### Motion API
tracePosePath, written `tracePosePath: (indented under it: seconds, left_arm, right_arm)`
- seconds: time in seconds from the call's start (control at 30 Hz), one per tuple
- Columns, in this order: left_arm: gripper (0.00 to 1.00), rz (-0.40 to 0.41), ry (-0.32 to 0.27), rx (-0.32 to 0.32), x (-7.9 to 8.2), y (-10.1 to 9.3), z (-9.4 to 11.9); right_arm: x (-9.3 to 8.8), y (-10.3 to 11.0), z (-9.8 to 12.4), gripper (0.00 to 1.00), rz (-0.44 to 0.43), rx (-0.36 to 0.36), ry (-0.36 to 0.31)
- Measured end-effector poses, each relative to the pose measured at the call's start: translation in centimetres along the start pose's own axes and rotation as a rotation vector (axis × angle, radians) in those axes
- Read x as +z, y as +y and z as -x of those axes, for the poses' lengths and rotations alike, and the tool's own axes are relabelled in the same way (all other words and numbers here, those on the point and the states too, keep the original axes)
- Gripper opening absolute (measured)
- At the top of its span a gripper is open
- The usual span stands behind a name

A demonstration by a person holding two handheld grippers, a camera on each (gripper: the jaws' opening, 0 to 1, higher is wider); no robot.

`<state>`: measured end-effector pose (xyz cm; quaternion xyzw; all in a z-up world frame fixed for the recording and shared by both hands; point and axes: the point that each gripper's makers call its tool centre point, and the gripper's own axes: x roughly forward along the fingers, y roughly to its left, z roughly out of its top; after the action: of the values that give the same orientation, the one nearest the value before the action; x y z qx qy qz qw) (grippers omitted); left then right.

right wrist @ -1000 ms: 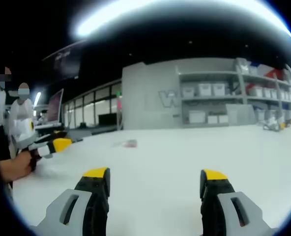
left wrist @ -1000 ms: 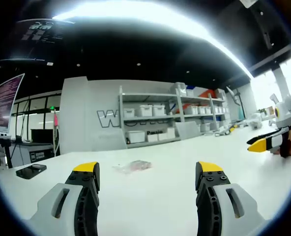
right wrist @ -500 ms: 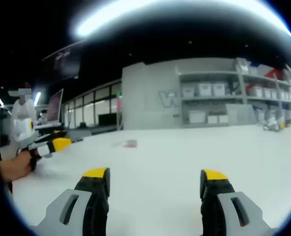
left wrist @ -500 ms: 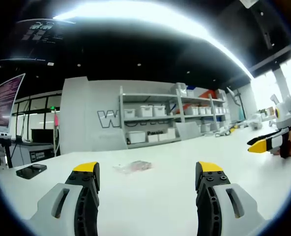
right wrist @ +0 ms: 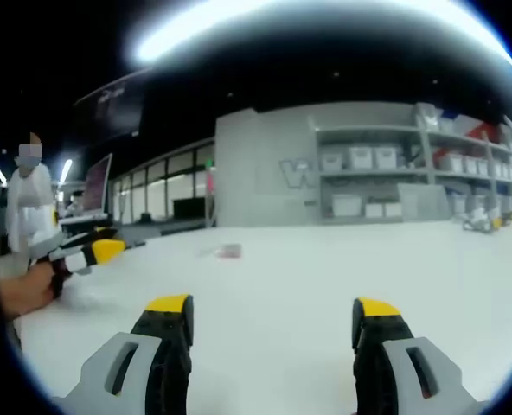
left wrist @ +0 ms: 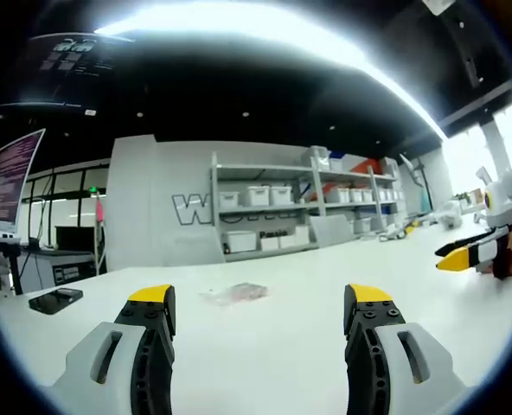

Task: Open the resealable bag by pulling the two sides of the seal apart until the entire bag opening is separated and visibly accessible.

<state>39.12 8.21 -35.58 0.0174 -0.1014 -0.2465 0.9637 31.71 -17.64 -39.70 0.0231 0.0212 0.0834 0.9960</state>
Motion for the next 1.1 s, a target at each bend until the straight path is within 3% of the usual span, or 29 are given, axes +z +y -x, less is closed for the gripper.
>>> tracePosePath:
  seconds: [1.1]
  left_arm:
    - [0.79,0.0,0.002,0.004,-0.05,0.03,0.16]
  right_arm:
    - [-0.19,0.17,0.01,0.75,0.016,0.007,0.007]
